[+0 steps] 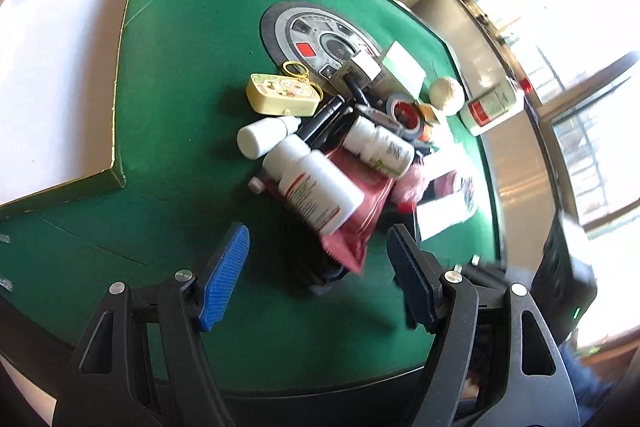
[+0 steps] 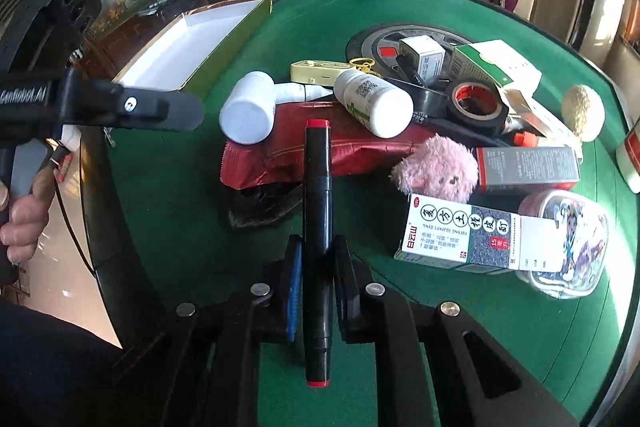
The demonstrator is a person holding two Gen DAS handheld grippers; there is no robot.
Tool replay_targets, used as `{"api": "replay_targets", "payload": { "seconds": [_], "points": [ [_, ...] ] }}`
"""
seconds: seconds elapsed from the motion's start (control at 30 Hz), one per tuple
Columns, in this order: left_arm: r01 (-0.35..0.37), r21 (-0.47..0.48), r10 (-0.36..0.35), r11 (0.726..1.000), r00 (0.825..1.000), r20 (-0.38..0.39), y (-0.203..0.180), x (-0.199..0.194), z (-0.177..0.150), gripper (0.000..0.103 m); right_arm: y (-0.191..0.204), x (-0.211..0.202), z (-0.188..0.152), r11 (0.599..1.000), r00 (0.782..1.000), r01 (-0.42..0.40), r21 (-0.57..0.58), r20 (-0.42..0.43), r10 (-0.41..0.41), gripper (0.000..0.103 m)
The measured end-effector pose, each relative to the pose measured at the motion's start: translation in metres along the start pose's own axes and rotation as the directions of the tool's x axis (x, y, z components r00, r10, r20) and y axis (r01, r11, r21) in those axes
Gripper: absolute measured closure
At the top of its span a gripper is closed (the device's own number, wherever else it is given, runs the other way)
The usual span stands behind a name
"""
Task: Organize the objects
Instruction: 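Grasp the black red-capped marker with the right tool while the left tool approaches the pile, then grasp the white red-labelled pill bottle with the left tool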
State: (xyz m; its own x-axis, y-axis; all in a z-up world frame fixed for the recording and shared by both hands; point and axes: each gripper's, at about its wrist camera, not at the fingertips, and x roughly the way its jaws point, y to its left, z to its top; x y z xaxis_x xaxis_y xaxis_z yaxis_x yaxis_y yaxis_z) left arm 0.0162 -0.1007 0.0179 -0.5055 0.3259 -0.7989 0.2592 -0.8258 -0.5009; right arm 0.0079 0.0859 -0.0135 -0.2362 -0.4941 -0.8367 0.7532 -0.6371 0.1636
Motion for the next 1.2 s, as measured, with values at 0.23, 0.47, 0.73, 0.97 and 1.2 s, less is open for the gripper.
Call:
{"api": "replay_targets", "payload": {
  "seconds": [0.23,0.47,0.73,0.97,1.2],
  "points": [
    [-0.118,-0.131,0.107,0.984,0.990,-0.093,0.001,0.031,0.034,0.031,0.001,-0.004,-0.007,1.000,1.000,-0.021,0.021,0.013,0.021,0.090],
    [-0.143,-0.148,0.122,0.979,0.982,-0.142,0.009,0.046,0.035,0.056,0.000,-0.006,-0.013,0.999,0.999,-0.036,0.024,0.013,0.035,0.090],
    [-0.117,-0.101,0.103,0.988,0.985,-0.136,0.037,0.020,0.010,0.056,-0.005,-0.002,-0.014,0.997,0.998,-0.054,0.048,-0.010,0.054,0.090],
    [-0.099,-0.046,0.094,0.994,0.990,-0.108,0.023,0.018,0.014,0.056,0.003,0.008,-0.011,0.999,0.998,-0.036,0.031,-0.045,0.037,0.090],
    [-0.248,0.269,0.269,0.931,0.962,-0.044,0.002,0.018,0.043,0.056,-0.005,0.019,-0.019,0.996,0.994,-0.034,0.082,-0.097,0.042,0.090]
  ]
}}
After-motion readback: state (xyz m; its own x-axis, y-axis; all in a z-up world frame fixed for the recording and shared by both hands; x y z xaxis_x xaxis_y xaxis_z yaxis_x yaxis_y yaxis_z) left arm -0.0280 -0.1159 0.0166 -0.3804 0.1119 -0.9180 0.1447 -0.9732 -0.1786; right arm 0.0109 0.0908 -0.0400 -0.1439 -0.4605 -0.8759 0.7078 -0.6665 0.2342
